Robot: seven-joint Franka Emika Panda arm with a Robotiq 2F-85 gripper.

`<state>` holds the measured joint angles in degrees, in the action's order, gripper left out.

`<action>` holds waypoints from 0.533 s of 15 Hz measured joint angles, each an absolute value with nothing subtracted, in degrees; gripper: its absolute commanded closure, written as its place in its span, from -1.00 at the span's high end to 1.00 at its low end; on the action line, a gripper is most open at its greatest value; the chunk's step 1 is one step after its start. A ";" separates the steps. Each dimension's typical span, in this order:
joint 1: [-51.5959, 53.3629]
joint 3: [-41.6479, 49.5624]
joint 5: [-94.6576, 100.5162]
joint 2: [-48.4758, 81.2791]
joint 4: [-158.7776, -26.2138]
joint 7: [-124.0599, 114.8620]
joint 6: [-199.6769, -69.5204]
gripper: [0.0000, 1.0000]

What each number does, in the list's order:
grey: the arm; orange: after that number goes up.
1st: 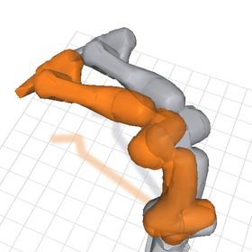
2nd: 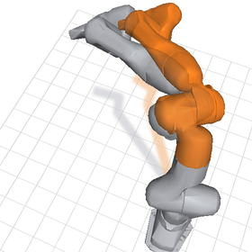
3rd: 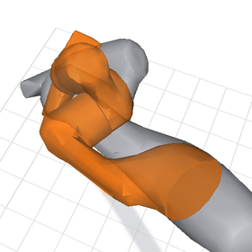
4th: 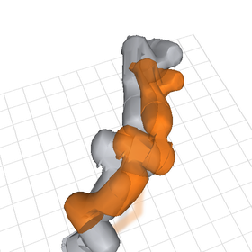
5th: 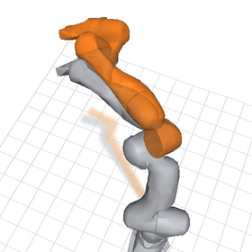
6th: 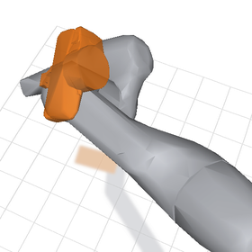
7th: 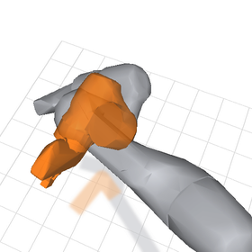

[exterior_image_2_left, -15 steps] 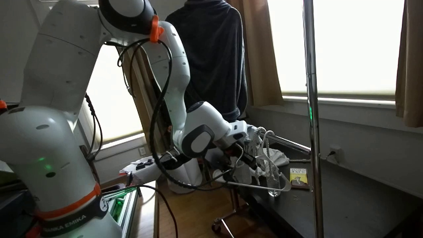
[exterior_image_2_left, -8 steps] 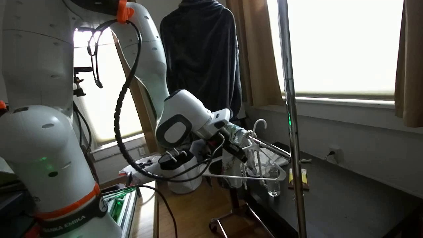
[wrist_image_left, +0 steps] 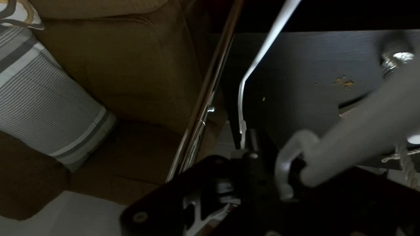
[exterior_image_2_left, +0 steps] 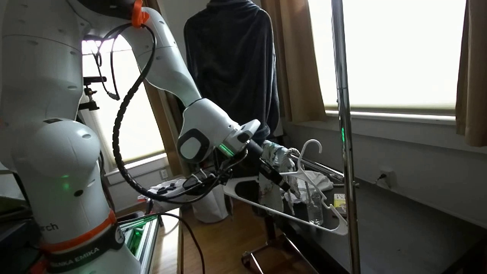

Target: Remove the white hanger from the bottom rail and hang it in the top hanging rail of the clothes hanging rack

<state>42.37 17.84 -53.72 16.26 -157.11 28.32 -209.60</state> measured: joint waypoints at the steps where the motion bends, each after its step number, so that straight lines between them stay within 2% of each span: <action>1: 43.84 17.44 -57.86 15.29 -156.75 32.55 -209.27 -0.98; 8: 50.80 14.19 -80.14 2.39 -157.51 59.54 -210.65 -0.98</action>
